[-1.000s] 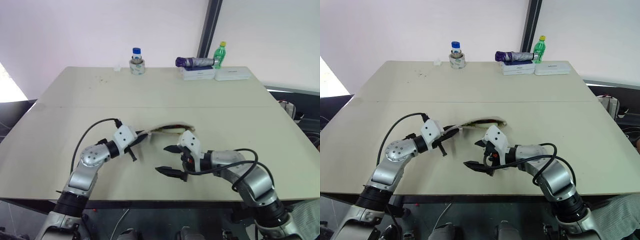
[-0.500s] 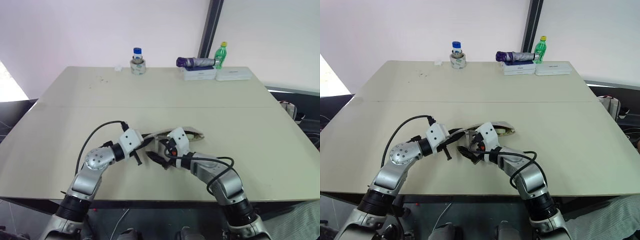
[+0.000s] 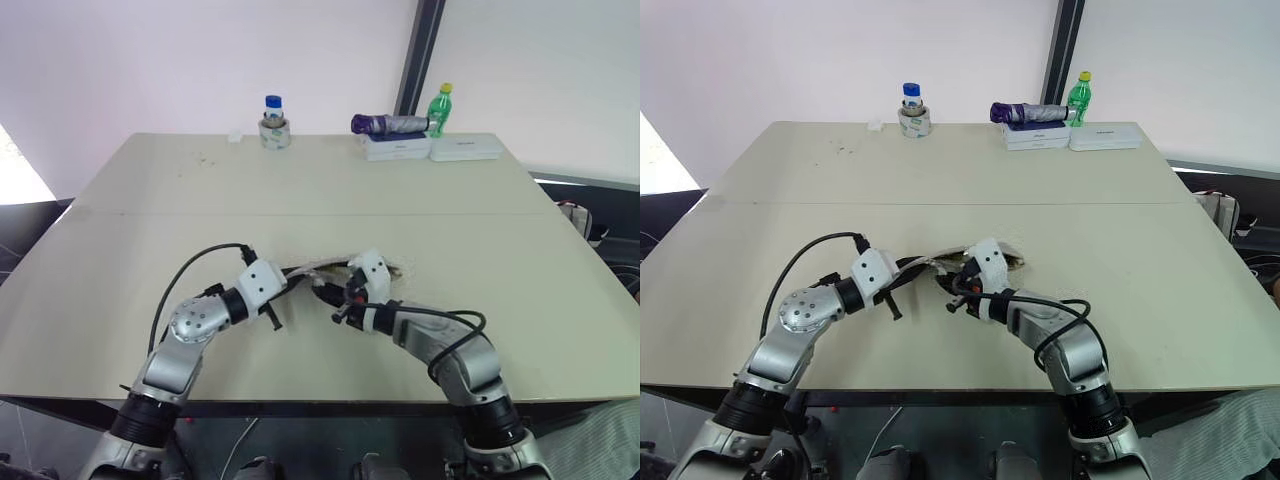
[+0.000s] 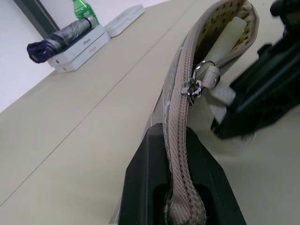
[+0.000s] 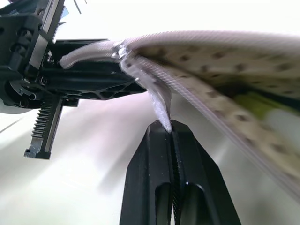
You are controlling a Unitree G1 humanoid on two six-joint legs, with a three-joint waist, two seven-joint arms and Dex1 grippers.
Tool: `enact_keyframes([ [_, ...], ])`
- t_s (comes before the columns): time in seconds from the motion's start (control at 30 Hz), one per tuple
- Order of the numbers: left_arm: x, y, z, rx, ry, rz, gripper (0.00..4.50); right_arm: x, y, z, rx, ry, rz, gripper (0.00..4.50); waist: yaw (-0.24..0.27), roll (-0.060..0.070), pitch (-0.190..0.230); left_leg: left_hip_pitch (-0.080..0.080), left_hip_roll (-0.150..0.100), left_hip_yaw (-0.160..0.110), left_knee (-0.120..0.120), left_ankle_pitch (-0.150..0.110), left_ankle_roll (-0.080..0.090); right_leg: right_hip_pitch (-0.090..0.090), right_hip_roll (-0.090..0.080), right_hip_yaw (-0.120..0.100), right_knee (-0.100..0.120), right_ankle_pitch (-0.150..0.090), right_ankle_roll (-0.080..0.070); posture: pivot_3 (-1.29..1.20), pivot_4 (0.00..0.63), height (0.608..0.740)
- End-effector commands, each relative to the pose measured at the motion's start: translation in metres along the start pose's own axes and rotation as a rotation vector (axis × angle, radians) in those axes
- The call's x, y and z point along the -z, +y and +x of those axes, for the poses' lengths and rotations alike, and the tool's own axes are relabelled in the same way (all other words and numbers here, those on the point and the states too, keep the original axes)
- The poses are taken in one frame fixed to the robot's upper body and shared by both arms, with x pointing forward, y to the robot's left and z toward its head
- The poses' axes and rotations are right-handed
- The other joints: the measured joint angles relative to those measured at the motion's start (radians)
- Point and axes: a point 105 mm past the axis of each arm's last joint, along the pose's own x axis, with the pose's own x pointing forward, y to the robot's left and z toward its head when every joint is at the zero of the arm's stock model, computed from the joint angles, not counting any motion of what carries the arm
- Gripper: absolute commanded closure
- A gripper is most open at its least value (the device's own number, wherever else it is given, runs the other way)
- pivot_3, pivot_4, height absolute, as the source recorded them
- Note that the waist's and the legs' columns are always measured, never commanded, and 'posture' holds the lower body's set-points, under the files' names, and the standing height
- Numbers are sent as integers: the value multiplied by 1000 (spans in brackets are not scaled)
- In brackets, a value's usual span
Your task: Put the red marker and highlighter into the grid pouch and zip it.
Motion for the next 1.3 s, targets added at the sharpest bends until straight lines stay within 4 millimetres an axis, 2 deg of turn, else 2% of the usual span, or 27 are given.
enact_keyframes([
  [0.03,-2,9,-5,-23,-7,53,4500,-16,2,-8,-22,-42,-45,4473,-1,0,0,0,0,0,0,0,0,0,0,0,0,0,0,0,150,740],
  [0.13,4,14,-10,-34,17,68,4500,-17,0,-16,-38,-31,-53,4473,-1,0,0,0,0,0,0,0,0,0,0,0,0,0,0,0,150,740],
  [0.27,8,21,-17,-47,32,90,4500,-9,-10,-26,-31,33,-100,4473,0,0,0,0,0,0,0,0,0,0,0,0,0,0,0,0,150,740],
  [0.37,16,27,-24,-51,57,99,4500,-1,-28,-36,2,95,-117,4473,-1,0,0,0,0,0,0,0,0,0,0,0,0,0,0,0,150,740],
  [0.53,22,31,-33,-43,60,99,4500,-2,-52,-47,53,123,-146,4473,-2,0,0,0,0,0,0,0,0,0,0,0,0,0,0,0,150,740],
  [0.7,28,33,-44,-43,76,92,4500,2,-90,-66,173,188,-215,4473,-1,0,0,0,0,1,0,0,0,0,0,0,0,0,0,0,150,740],
  [0.83,30,31,-48,-32,76,85,4500,0,-112,-77,253,207,-245,4473,-1,0,0,0,0,1,0,0,0,0,0,0,0,0,0,0,150,740],
  [0.9,34,31,-50,-24,84,88,4500,-2,-116,-79,263,204,-272,4473,0,0,0,0,0,1,0,0,0,0,0,0,0,0,0,0,150,740],
  [1.0,36,31,-52,-10,76,64,4500,-9,-103,-73,185,166,-270,4473,0,0,0,0,0,1,0,0,0,0,0,0,0,0,0,0,150,740],
  [1.1,36,27,-56,55,57,-5,3446,-24,-91,-69,107,66,-205,3570,-1,0,0,0,0,2,0,0,0,0,0,0,0,0,0,0,150,740],
  [1.2,32,40,-59,-16,30,-44,1952,-23,-94,-70,116,80,-234,2093,-1,0,0,0,1,2,0,0,0,0,0,0,0,0,0,0,150,740],
  [1.3,19,53,-68,-82,-52,-300,444,-37,-101,-72,142,34,-240,586,-2,0,0,0,1,1,0,0,1,0,0,0,0,0,0,0,150,740],
])
